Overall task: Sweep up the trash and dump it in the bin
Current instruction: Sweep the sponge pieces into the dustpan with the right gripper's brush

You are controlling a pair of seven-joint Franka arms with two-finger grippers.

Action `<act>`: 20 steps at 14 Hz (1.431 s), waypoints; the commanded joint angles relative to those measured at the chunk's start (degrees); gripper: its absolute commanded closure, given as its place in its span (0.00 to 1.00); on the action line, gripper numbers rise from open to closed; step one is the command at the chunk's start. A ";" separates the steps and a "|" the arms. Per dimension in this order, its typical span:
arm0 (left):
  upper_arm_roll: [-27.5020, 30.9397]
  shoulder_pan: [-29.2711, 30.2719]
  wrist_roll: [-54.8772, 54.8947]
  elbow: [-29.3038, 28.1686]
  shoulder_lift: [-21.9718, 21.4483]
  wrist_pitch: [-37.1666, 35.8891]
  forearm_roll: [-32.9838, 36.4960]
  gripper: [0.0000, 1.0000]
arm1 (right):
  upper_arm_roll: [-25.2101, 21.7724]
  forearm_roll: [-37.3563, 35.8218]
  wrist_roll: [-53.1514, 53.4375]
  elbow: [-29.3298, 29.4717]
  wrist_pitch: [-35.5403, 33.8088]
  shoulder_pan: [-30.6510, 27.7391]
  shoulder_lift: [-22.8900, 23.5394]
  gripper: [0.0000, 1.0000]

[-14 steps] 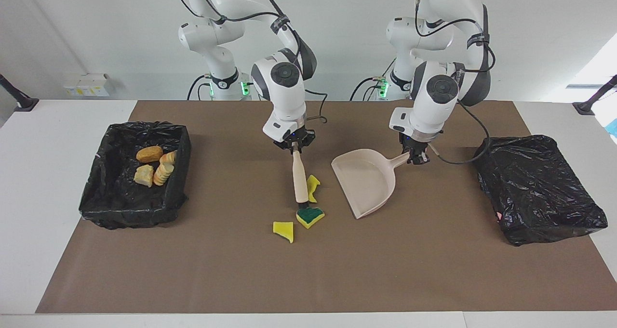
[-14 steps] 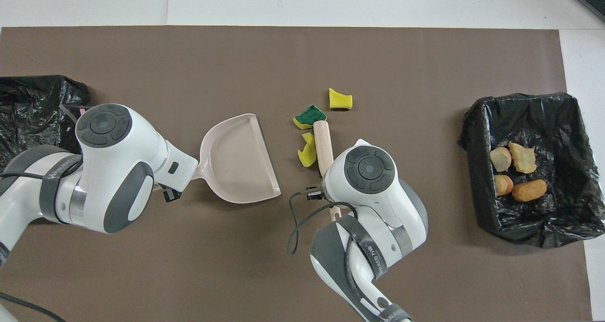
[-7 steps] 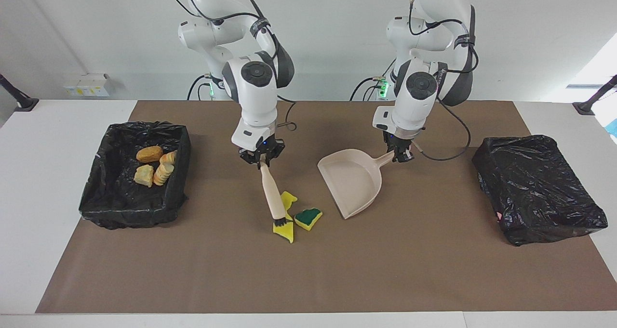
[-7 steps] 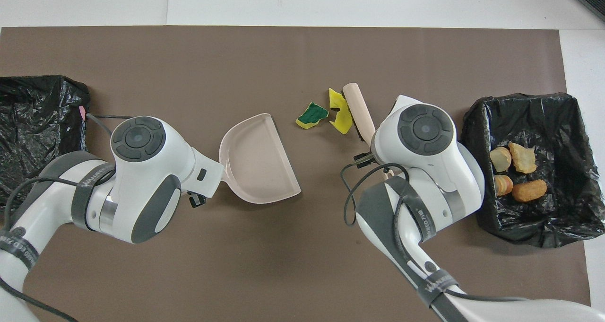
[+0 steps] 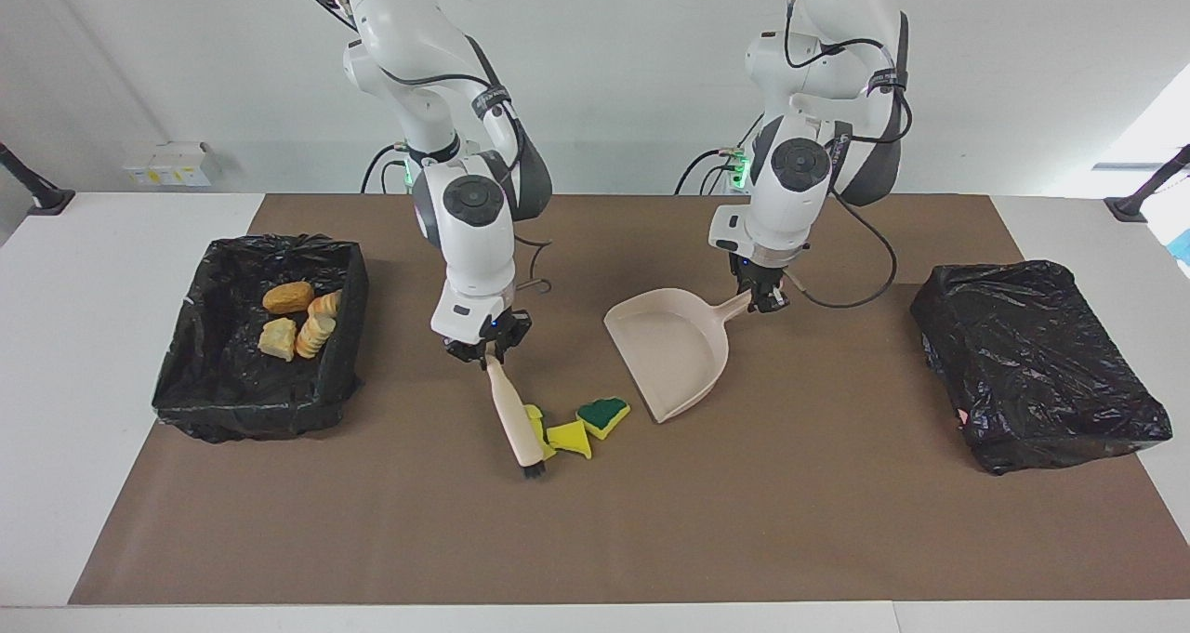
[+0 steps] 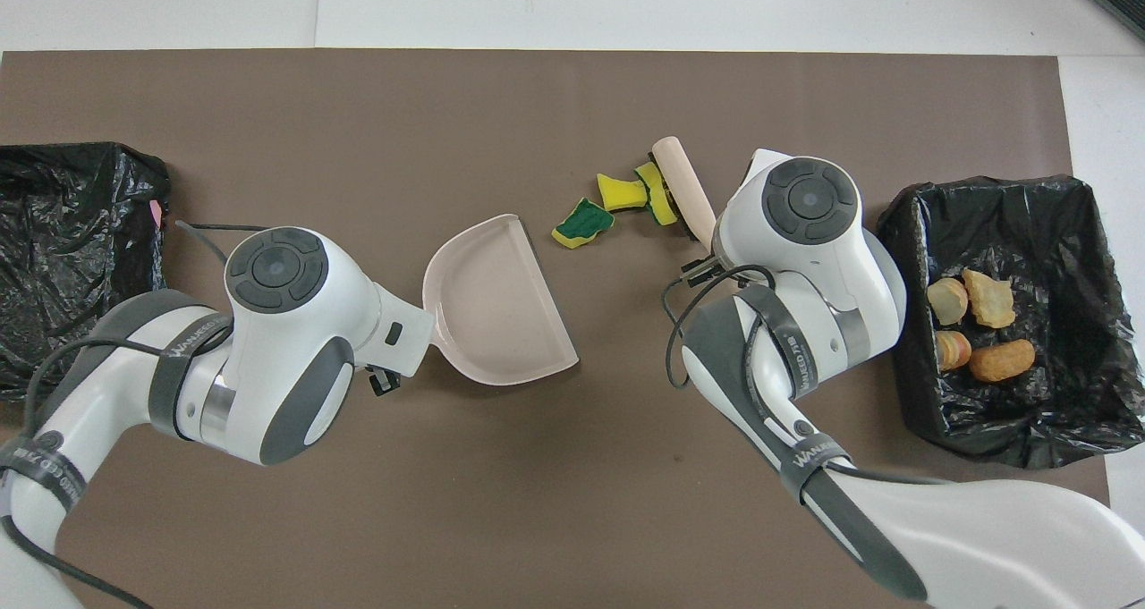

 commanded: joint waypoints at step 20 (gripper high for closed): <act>0.95 1.08 -0.94 -0.53 0.05 1.69 -7.94 1.00 | 13.96 26.63 19.06 -2.48 -12.32 4.95 -10.28 1.00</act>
